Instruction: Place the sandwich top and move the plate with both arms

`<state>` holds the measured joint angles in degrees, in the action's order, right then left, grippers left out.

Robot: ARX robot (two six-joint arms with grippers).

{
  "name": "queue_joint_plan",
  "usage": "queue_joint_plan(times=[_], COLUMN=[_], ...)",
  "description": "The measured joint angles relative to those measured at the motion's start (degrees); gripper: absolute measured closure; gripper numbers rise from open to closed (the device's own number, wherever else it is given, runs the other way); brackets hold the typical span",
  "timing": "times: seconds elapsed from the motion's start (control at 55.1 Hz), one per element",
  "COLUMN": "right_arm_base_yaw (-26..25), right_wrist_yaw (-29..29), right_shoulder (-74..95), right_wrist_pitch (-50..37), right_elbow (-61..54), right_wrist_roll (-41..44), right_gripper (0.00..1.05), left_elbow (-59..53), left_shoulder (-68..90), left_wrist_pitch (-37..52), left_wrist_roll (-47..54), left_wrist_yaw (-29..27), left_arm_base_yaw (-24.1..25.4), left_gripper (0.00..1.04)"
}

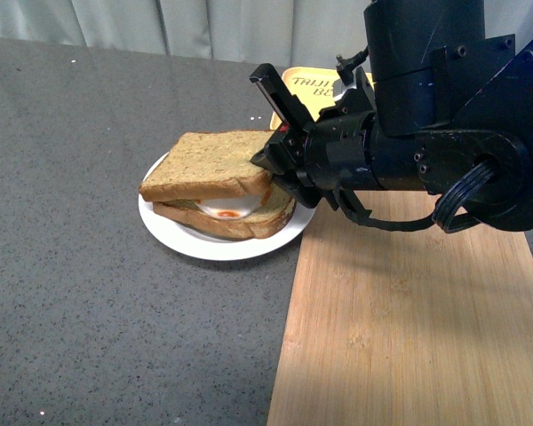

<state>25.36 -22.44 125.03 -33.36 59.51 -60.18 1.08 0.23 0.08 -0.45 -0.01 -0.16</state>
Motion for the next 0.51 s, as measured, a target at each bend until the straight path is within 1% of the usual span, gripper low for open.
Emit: queue_joint_plan(times=[0.036,0.073,0.181,0.2,0.236,0.254,0.29,0.308,0.381,0.399,0.417,0.435,0.454,0.472,0.49,0.508], right_arm_base_yaw=[0.1,0.1,-0.6,-1.0,-1.4,-1.9,-2.6,-3.2,-4.3,-4.2,-4.0,-3.9,-3.9,-3.9,-3.9,-4.1], right_wrist_yaw=[0.7,1.0,4.6,5.7,8.0,9.8,11.7,12.9,14.4,17.4,21.9,24.1,28.5,30.6,34.3,36.8], right_shoulder=[0.0,-0.3,-4.9,-6.6,-9.3,-11.4,-14.5,-16.7,-20.6,-20.3,-19.7,-19.4,-18.8,-18.4,-18.0,-17.8], right_wrist_pitch=[0.6,1.2,0.9,1.1,2.6,3.7,5.1,6.4,7.2,4.2,-1.4,-4.5,-10.6,-13.5,-19.0,-23.8], right_elbow=[-0.1,-0.4,-6.1,-7.6,-9.3,-10.6,-12.2,-13.2,-14.5,-15.2,-16.6,-17.4,-19.1,-20.0,-22.0,-24.2], right_wrist_roll=[0.5,0.9,3.3,4.4,6.6,8.7,11.4,13.9,17.5,19.4,22.4,24.8,27.5,29.4,33.2,36.7], right_gripper=[1.02,0.98,0.72,0.67,0.6,0.54,0.47,0.42,0.26,0.26,0.29,0.31,0.35,0.36,0.4,0.43], left_elbow=[0.0,0.0,0.0,0.0,0.0,0.0,0.0,0.0,0.0,0.0,0.0,0.0,0.0,0.0,0.0,0.0], left_shoulder=[0.0,0.0,0.0,0.0,0.0,0.0,0.0,0.0,0.0,0.0,0.0,0.0,0.0,0.0,0.0,0.0], left_wrist_pitch=[0.0,0.0,0.0,0.0,0.0,0.0,0.0,0.0,0.0,0.0,0.0,0.0,0.0,0.0,0.0,0.0], left_wrist_roll=[0.0,0.0,0.0,0.0,0.0,0.0,0.0,0.0,0.0,0.0,0.0,0.0,0.0,0.0,0.0,0.0], left_wrist_yaw=[0.0,0.0,0.0,0.0,0.0,0.0,0.0,0.0,0.0,0.0,0.0,0.0,0.0,0.0,0.1,0.1], left_arm_base_yaw=[0.0,0.0,0.0,0.0,0.0,0.0,0.0,0.0,0.0,0.0,0.0,0.0,0.0,0.0,0.0,0.0], left_gripper=[0.07,0.07,0.07,0.07,0.07,0.07,0.07,0.07,0.07,0.07,0.07,0.07,0.07,0.07,0.07,0.07])
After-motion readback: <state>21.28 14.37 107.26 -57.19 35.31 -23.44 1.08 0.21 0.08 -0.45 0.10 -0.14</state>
